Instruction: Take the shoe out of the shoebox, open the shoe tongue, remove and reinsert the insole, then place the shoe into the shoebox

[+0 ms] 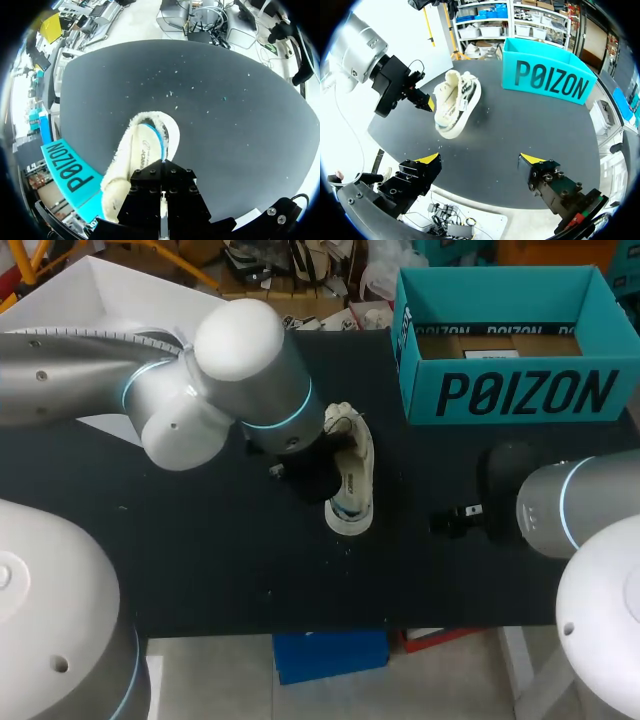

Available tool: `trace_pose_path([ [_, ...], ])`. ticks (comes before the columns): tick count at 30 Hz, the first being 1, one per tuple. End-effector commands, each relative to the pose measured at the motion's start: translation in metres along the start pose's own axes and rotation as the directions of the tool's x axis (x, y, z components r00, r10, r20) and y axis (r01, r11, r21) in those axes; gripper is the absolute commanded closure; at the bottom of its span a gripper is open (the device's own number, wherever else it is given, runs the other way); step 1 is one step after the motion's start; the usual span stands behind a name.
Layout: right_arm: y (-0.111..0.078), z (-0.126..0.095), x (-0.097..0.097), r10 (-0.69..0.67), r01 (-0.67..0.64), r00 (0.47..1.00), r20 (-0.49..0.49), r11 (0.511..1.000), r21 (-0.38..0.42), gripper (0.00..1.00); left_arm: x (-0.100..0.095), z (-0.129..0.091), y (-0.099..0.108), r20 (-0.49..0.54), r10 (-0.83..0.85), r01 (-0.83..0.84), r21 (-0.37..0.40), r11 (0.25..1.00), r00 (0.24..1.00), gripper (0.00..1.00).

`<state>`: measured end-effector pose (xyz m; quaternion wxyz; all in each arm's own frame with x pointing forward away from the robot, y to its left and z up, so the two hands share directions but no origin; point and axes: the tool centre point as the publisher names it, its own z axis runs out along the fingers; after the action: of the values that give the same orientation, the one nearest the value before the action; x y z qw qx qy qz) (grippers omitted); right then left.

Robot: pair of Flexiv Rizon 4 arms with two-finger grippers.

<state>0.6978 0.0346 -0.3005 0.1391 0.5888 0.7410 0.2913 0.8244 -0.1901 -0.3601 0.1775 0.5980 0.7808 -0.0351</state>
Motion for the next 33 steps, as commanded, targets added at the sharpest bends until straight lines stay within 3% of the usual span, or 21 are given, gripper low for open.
trace_pose_path([
  [1, -0.001, 0.001, 0.001, 0.001, -0.001, 1.0, 0.002, 1.0, -0.004, 0.0, 0.003, 0.009, 0.005, -0.009, -0.021, 0.021, -0.014, 1.0, 1.0, 1.0],
  [14, -0.001, 0.001, 0.001, 0.001, -0.001, 1.0, 0.002, 1.0, -0.004, 0.0, -0.011, 0.032, 0.005, 0.004, -0.019, 0.019, 0.025, 0.999, 1.0, 1.0],
  [26, -0.001, 0.001, 0.001, 0.001, -0.001, 1.0, 0.002, 1.0, -0.004, 0.0, -0.018, 0.053, -0.004, -0.055, 0.016, -0.012, 0.083, 0.996, 0.998, 1.0],
  [33, -0.001, 0.001, 0.001, 0.001, -0.001, 1.0, 0.002, 1.0, -0.004, 0.0, -0.022, 0.037, -0.007, -0.043, 0.033, -0.029, 0.077, 0.997, 0.999, 1.0],
])
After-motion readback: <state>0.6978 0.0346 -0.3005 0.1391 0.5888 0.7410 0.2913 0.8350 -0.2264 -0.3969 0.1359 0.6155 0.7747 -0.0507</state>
